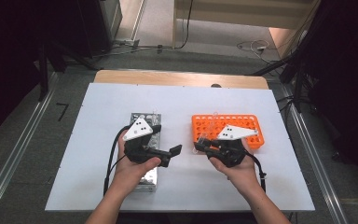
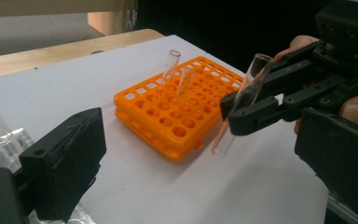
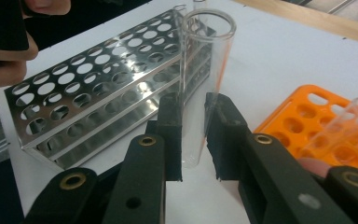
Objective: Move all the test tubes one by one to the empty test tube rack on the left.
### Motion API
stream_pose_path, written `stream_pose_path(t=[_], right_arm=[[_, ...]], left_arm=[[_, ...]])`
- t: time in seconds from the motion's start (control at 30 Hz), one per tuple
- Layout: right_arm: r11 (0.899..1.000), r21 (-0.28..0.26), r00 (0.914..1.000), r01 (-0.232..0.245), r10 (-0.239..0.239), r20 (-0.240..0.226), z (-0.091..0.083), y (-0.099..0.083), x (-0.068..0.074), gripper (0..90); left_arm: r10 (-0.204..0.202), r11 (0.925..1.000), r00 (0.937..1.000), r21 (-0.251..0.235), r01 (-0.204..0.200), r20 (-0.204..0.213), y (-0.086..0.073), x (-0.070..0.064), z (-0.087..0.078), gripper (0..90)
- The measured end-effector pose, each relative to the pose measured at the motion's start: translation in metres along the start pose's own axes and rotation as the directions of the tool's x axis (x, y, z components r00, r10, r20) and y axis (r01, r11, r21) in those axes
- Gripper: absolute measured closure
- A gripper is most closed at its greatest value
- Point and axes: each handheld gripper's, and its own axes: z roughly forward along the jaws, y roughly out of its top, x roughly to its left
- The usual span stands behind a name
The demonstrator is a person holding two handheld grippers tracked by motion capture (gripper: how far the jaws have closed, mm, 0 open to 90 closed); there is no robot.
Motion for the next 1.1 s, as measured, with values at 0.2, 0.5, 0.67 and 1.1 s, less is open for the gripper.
stream_pose_path(t=[0.2, 0.5, 0.67, 1.1], right_arm=[[0.999, 0.019, 0.9993, 0.027, -0.026, -0.027, 0.008, -0.001, 0.011, 74.3], [0.998, 0.031, 0.9973, 0.046, -0.044, -0.059, 0.016, -0.001, 0.023, 74.2], [0.998, 0.033, 0.9964, 0.048, -0.046, -0.071, 0.017, 0.0, 0.026, 74.2], [0.998, 0.035, 0.9935, 0.059, -0.055, -0.1, 0.017, 0.002, 0.034, 74.2]], left_arm=[[0.013, 0.9999, 0.9995, 0.005, -0.014, 0.029, 0.001, -0.007, 0.004, 4.9], [0.033, 0.9995, 0.9977, -0.004, -0.033, 0.059, 0.003, -0.017, 0.008, 17.9], [0.057, 0.9983, 0.9965, 0.006, -0.057, 0.062, 0.003, -0.024, 0.011, 31.2], [0.097, 0.9951, 0.9932, 0.01, -0.098, 0.064, 0.001, -0.033, 0.018, 62.6]])
